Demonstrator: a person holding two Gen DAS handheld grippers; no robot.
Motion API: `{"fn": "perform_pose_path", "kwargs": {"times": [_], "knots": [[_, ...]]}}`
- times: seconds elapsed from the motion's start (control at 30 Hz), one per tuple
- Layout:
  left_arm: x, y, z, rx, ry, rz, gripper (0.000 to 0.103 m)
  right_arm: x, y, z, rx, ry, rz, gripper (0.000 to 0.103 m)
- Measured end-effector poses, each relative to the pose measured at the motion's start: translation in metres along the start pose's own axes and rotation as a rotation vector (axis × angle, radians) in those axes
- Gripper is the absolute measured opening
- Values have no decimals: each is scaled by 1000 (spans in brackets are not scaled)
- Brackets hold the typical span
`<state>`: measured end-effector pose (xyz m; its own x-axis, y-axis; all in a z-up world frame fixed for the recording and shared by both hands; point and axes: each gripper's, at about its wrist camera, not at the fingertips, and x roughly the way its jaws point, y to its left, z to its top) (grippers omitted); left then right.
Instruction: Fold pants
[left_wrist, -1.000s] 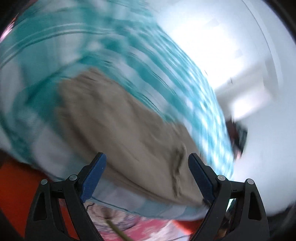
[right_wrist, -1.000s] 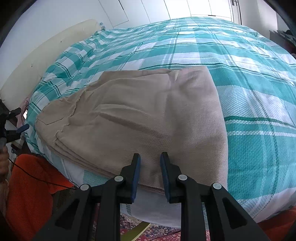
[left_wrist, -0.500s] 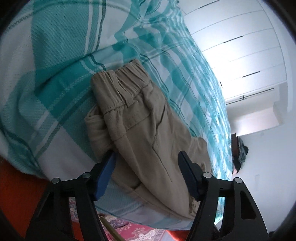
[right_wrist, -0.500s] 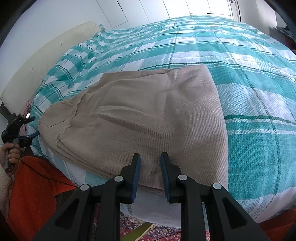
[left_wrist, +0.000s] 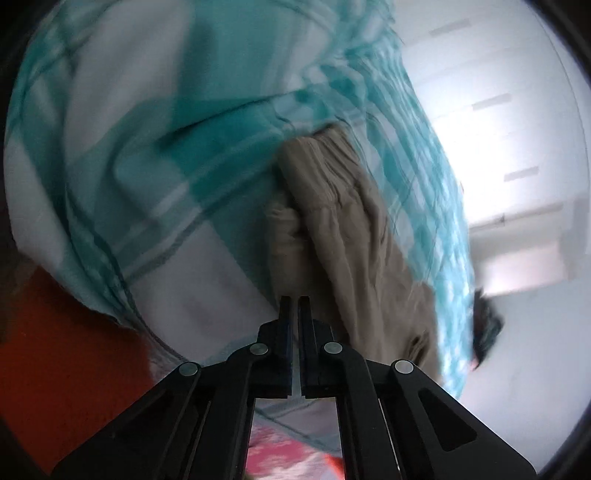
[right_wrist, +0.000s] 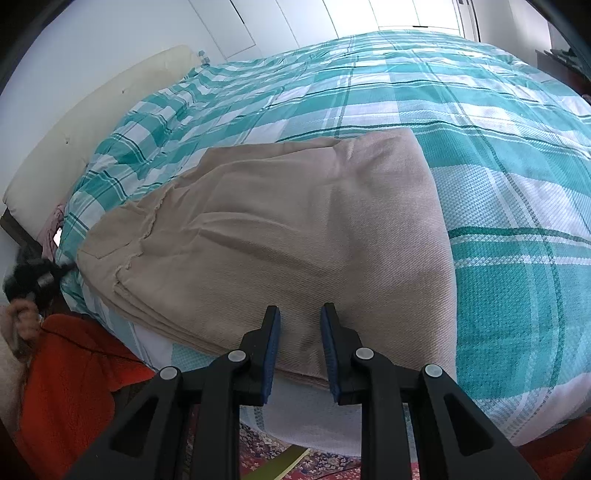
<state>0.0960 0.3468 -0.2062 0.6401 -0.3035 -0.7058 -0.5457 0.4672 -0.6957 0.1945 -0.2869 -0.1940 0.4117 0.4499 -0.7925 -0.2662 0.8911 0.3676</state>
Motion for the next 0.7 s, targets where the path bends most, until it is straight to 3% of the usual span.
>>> {"fn": "perform_pose_path", "kwargs": {"times": [0.03,0.1,0.13,0.17,0.2,0.23,0.37,0.43,0.5,0.63,0.7], "knots": [[-8,1,0,-19,-37,-82,2,1,0,0,0,0,0,23],[-19,-1,0,-32,-73,-126,10,1,0,1,0,3,0,23],[-23,-1,1,-42,-80,-144,32,0,0,1,0,1,0,23],[-26,-1,1,-49,-79,-164,48,1,0,2,-2,1,1,23],[-28,-2,0,-47,-84,-169,75,1,0,2,-3,2,1,23],[-31,-3,0,-36,-103,-166,81,1,0,3,-1,2,1,23],[-23,-12,7,-11,-101,-171,76,1,1,4,0,-2,-2,23],[-16,-16,9,-6,-79,-176,61,1,1,3,0,-2,-3,23],[-10,-19,8,-6,-58,-192,60,1,2,3,1,-2,-2,23],[7,-16,11,-18,-15,-117,60,1,2,3,4,-4,2,23],[12,-14,10,-40,-18,-142,60,1,2,2,4,-5,1,23]]}}
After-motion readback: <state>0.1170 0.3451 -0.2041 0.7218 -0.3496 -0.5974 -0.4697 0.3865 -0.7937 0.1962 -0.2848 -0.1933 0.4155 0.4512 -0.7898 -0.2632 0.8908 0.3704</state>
